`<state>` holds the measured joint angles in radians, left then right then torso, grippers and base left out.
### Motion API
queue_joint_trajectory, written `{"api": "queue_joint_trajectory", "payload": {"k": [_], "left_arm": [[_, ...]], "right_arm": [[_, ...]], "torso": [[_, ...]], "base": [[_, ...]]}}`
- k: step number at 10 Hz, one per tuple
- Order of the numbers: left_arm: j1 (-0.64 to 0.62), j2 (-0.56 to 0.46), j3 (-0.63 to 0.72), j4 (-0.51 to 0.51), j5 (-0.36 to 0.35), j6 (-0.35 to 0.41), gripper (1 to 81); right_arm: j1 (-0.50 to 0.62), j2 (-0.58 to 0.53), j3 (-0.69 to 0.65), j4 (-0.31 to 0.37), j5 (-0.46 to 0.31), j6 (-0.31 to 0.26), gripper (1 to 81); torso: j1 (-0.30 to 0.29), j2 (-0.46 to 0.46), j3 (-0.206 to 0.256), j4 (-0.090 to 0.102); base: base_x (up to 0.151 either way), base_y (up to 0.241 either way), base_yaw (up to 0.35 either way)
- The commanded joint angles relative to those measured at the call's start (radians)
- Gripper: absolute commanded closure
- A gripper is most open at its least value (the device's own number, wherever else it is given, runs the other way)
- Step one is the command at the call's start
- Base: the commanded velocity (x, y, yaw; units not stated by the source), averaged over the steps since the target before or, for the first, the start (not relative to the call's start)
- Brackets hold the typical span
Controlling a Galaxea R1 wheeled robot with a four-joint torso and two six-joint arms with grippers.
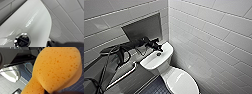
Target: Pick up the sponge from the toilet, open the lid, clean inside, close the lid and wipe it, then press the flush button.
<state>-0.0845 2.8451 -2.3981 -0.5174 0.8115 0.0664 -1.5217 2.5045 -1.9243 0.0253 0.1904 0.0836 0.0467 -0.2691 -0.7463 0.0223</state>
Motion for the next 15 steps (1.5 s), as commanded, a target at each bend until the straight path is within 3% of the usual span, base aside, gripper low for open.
{"api": "queue_joint_trajectory", "payload": {"k": [1,2,3,5,6,9,15], "left_arm": [[-0.188,-0.004,-0.012,0.066,0.055,-0.04,81.1],[-0.18,-0.002,-0.009,0.111,0.057,-0.072,81.1],[-0.169,-0.002,-0.012,0.134,0.054,-0.083,1.0],[-0.143,-0.002,-0.023,0.132,0.048,-0.083,1.0],[-0.134,-0.004,-0.024,0.131,0.044,-0.083,81.1],[-0.128,-0.002,-0.036,0.129,0.032,-0.117,81.1],[-0.094,-0.005,-0.075,0.131,-0.106,-0.235,81.1]], "right_arm": [[-0.018,-0.013,-0.004,-0.007,-0.08,0.001,81.1],[-0.018,-0.004,-0.017,-0.007,-0.08,0.001,81.1],[-0.018,0.006,-0.031,-0.005,-0.08,0.001,81.1],[-0.016,0.012,-0.039,-0.007,-0.082,0.001,81.1],[-0.012,0.013,-0.039,-0.007,-0.082,0.001,81.1],[-0.012,0.015,-0.039,-0.008,-0.082,0.001,81.1],[-0.016,0.015,-0.042,-0.01,-0.082,0.001,81.1]], "torso": [[0.0,0.0,0.0,0.0],[0.0,0.0,0.0,0.0],[0.0,0.0,0.0,0.0],[0.0,0.0,0.0,0.0],[0.0,0.0,0.0,0.0],[0.0,0.0,0.0,0.0],[0.0,0.0,0.0,0.0]], "base": [[0.0,0.0,0.0],[0.0,0.0,0.0],[0.0,0.0,0.0],[0.0,0.0,0.0],[0.0,0.0,0.0],[0.0,0.0,0.0],[0.0,0.0,0.0]]}}
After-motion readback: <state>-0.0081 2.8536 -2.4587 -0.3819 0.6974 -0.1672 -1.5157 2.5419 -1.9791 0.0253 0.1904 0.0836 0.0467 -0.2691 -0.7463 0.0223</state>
